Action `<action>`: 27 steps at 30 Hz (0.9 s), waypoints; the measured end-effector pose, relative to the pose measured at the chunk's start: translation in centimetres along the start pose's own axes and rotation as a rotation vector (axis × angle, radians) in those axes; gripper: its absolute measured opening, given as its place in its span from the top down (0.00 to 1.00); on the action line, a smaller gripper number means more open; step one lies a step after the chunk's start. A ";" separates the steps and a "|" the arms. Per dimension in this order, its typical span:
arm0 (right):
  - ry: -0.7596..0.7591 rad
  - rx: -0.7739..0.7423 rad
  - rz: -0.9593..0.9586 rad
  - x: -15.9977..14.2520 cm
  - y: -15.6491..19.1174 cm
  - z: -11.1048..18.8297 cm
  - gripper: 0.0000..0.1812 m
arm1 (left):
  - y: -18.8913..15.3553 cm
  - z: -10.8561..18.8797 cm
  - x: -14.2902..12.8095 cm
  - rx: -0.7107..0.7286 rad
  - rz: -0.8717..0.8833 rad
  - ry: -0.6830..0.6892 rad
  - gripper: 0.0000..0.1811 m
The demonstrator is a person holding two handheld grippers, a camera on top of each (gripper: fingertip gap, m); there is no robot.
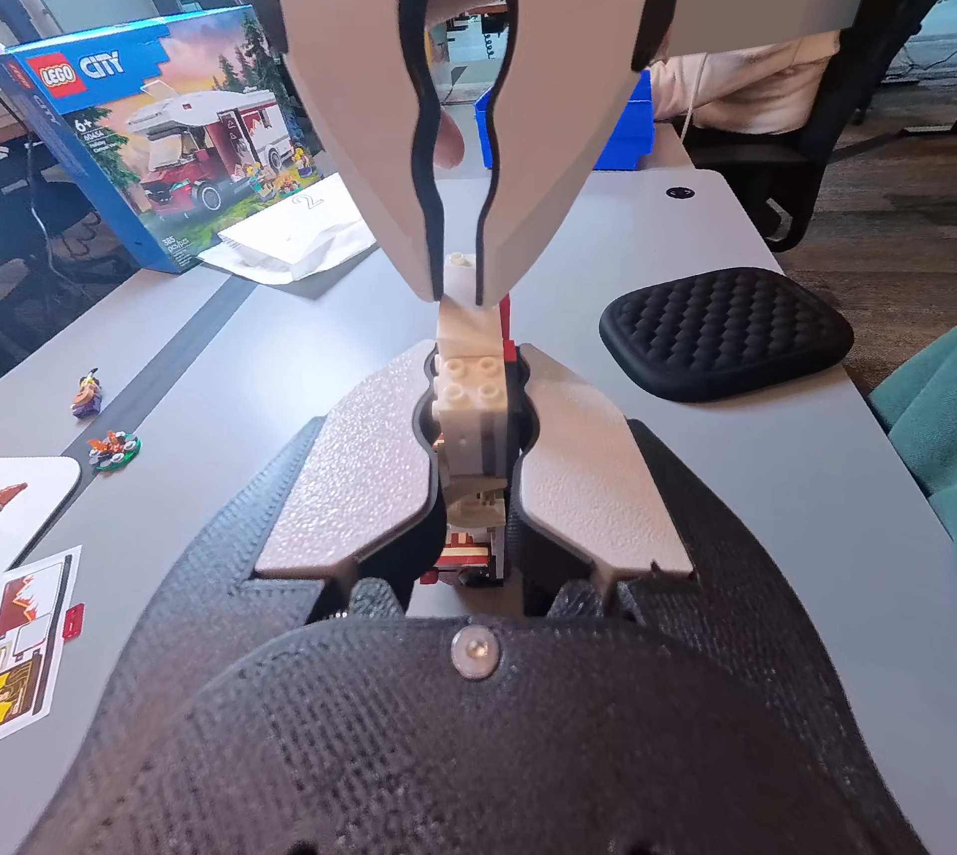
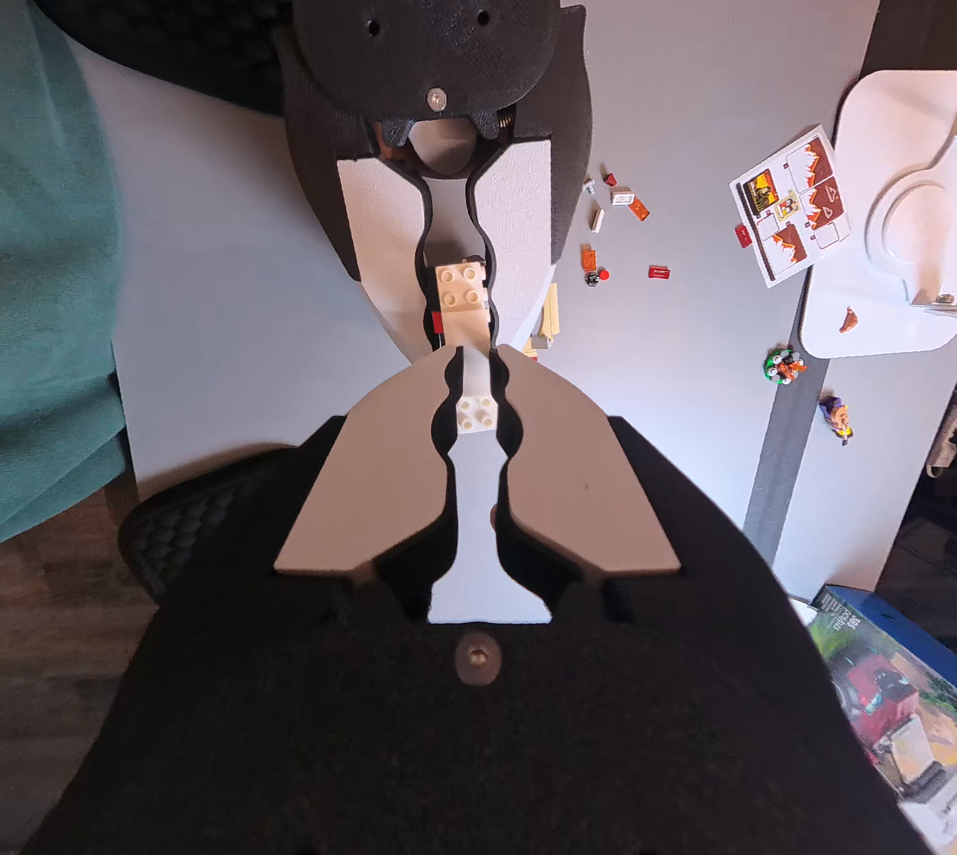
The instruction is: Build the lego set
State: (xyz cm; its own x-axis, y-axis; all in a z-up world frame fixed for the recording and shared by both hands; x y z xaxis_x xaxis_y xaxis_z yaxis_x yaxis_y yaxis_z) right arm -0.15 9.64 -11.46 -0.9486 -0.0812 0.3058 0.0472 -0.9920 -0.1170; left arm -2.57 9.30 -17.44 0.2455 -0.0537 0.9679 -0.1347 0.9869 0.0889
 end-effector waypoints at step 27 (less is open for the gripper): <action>-0.082 -0.057 0.009 0.6 -0.3 -0.3 0.97 | 0.5 -0.3 0.0 0.015 0.043 0.018 0.86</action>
State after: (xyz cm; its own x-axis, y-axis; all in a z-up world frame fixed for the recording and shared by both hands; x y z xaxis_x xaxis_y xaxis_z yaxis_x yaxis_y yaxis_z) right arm -0.78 9.90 -11.51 -0.9192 -0.0997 0.3810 0.0354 -0.9844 -0.1724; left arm -2.37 9.84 -17.41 0.2561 -0.0081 0.9666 -0.1599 0.9858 0.0506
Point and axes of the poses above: each gripper's, where its closed fingertips meet, z back along the fingers, x out of its top, y = z × x across the jaws, the point moved 4 cm from there along z, back along the fingers
